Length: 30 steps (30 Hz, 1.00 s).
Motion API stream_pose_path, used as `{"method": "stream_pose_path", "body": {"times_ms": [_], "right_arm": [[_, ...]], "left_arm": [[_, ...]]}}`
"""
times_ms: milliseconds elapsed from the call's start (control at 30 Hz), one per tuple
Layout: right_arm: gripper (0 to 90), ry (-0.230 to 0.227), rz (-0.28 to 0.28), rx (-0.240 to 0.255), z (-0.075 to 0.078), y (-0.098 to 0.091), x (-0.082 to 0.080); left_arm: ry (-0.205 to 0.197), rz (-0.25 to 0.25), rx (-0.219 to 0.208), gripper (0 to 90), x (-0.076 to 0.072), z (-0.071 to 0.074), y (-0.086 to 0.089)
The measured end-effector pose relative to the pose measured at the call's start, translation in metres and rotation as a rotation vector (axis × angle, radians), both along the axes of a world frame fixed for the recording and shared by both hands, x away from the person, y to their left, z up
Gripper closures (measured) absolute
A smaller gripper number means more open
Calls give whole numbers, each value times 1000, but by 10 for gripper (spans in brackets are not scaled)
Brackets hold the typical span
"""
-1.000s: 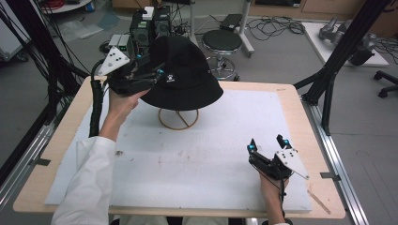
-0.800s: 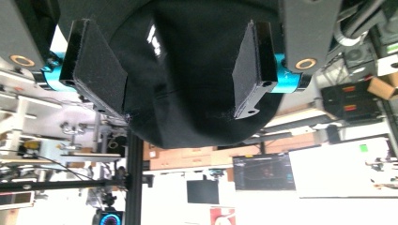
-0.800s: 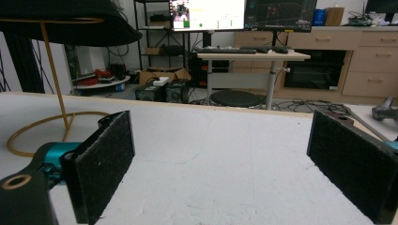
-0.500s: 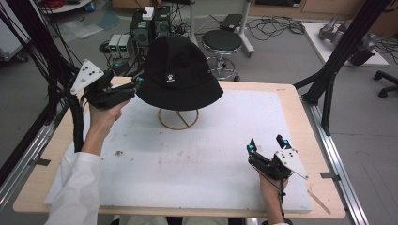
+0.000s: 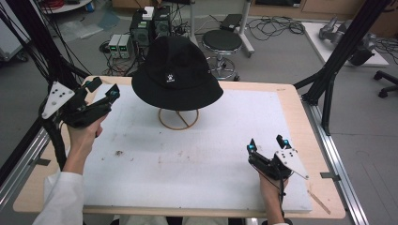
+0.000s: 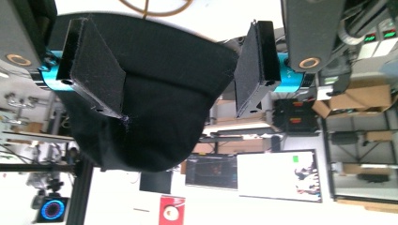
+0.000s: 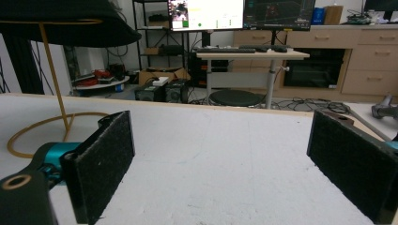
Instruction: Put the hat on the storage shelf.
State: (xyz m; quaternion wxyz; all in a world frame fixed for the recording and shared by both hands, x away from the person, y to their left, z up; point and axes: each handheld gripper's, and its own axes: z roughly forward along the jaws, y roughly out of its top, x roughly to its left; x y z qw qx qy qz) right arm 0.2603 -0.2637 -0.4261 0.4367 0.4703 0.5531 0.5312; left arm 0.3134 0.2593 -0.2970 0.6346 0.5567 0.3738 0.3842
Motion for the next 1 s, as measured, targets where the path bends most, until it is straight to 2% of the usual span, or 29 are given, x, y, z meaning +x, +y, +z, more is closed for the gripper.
{"method": "stream_pose_path", "body": {"times_ms": [67, 233, 267, 300, 400, 500, 533, 633, 667, 700, 767, 933, 967, 1000], "right_arm": [[71, 0, 1, -2, 0, 0, 0], [70, 2, 3, 4, 0, 0, 0], [71, 2, 3, 6, 0, 0, 0], [70, 0, 3, 4, 0, 0, 0], [70, 2, 4, 2, 0, 0, 1], [71, 4, 3, 7, 0, 1, 0], [70, 4, 4, 6, 0, 1, 0], [70, 6, 6, 8, 0, 2, 0], [70, 6, 6, 4, 0, 2, 0], [70, 8, 7, 4, -1, 2, 0], [71, 7, 6, 3, -1, 2, 0], [70, 16, 9, 9, -1, 2, -1], [70, 15, 9, 7, -1, 2, -1], [70, 13, 8, 8, -1, 3, 0]], "left_arm": [[22, 20, -10, 337, -5, -14, 10], [49, 63, -21, 322, -11, -30, 23], [62, 89, -25, 316, -15, -39, 28], [62, 89, -25, 313, -15, -39, 28], [75, 127, -33, 302, -23, -56, 37], [82, 136, -42, 299, -26, -63, 40], [102, 131, -38, 299, -29, -71, 43], [105, 137, -18, 296, -32, -79, 44], [106, 148, -20, 295, -35, -86, 46], [106, 148, -20, 295, -35, -86, 46], [117, 180, -28, 286, -40, -96, 50], [113, 233, -36, 275, -49, -110, 58], [110, 260, -40, 272, -53, -116, 63], [110, 260, -40, 272, -53, -116, 63]]}}
